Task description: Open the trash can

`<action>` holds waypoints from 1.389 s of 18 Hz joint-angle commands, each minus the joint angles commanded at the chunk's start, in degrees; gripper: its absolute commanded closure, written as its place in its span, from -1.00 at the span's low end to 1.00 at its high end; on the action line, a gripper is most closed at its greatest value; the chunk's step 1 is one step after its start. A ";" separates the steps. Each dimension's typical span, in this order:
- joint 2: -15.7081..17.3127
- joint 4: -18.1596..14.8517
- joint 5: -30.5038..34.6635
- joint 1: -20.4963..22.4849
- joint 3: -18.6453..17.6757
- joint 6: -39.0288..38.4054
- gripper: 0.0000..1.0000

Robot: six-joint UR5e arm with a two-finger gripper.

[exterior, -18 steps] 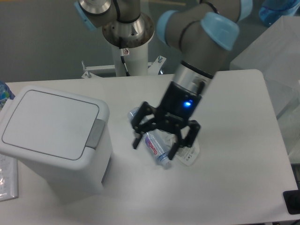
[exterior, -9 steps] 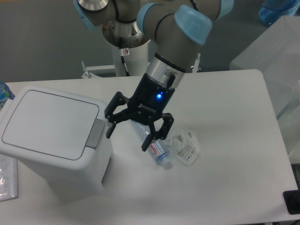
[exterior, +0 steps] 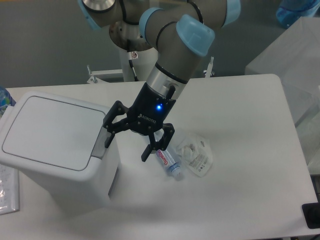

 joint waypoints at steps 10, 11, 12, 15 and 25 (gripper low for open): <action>-0.18 0.00 0.09 0.00 -0.09 -0.09 -1.00; -0.26 0.00 0.09 -0.09 -0.09 0.00 -1.00; -0.26 0.00 0.09 -0.17 -0.09 0.00 -1.00; -0.26 0.09 0.09 -0.18 0.00 0.00 -1.00; 0.00 0.97 0.00 4.29 2.90 0.79 -1.00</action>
